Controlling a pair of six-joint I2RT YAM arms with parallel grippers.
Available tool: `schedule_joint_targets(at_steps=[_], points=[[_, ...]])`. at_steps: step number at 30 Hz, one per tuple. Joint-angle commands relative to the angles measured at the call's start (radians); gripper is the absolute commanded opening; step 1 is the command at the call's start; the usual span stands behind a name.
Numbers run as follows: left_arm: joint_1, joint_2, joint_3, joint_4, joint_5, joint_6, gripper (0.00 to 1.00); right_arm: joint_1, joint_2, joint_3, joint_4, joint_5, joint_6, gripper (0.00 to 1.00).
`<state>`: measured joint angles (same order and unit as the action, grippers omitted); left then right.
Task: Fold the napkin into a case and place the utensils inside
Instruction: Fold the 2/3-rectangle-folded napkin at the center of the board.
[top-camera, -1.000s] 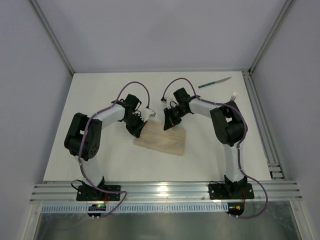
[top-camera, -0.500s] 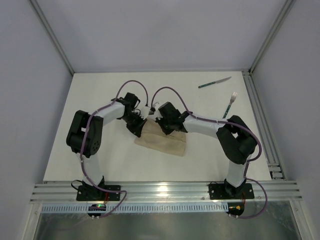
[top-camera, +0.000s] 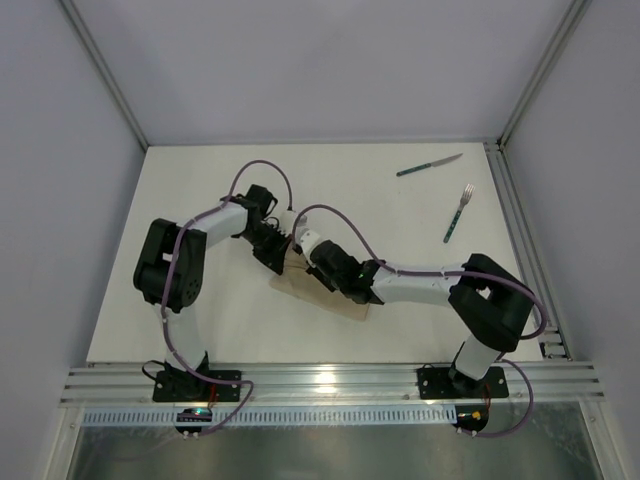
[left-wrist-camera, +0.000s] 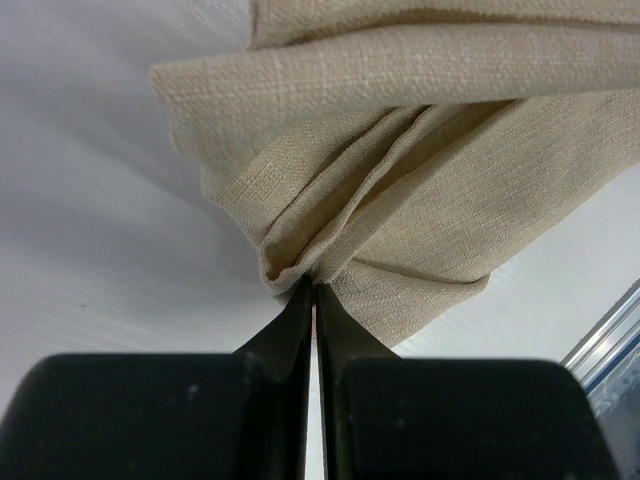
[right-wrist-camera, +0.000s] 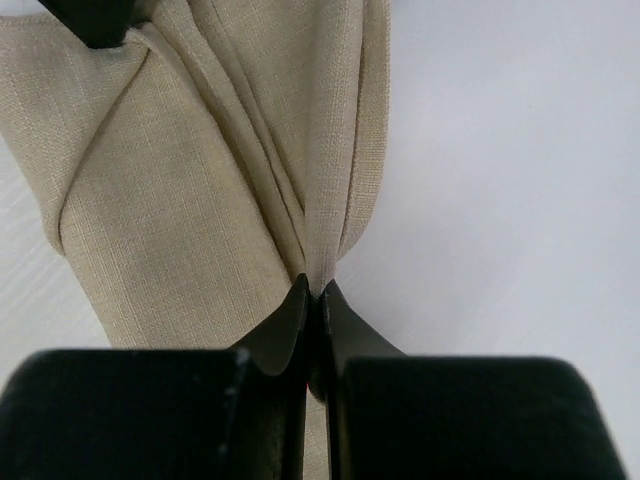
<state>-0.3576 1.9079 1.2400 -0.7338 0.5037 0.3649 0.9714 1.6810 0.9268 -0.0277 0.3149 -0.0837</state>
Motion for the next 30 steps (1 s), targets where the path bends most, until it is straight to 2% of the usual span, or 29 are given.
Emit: schedule_joint_targets(at_steps=[1,13,24,28,30], points=[[0.005,0.028,0.012,0.040,0.016,-0.026,0.00,0.045,-0.050,-0.029,0.132,0.058,-0.037,0.04],[0.031,0.029,0.016,0.051,0.021,-0.047,0.00,0.182,-0.004,-0.111,0.184,0.040,-0.119,0.04],[0.054,0.020,0.064,0.014,0.047,-0.041,0.00,0.185,0.106,-0.140,0.195,0.029,-0.102,0.04],[0.075,0.002,0.104,-0.039,0.073,-0.031,0.18,0.184,0.115,-0.140,0.206,0.038,-0.090,0.04],[0.094,-0.035,0.116,-0.055,0.067,-0.026,0.21,0.184,0.120,-0.140,0.209,0.047,-0.090,0.04]])
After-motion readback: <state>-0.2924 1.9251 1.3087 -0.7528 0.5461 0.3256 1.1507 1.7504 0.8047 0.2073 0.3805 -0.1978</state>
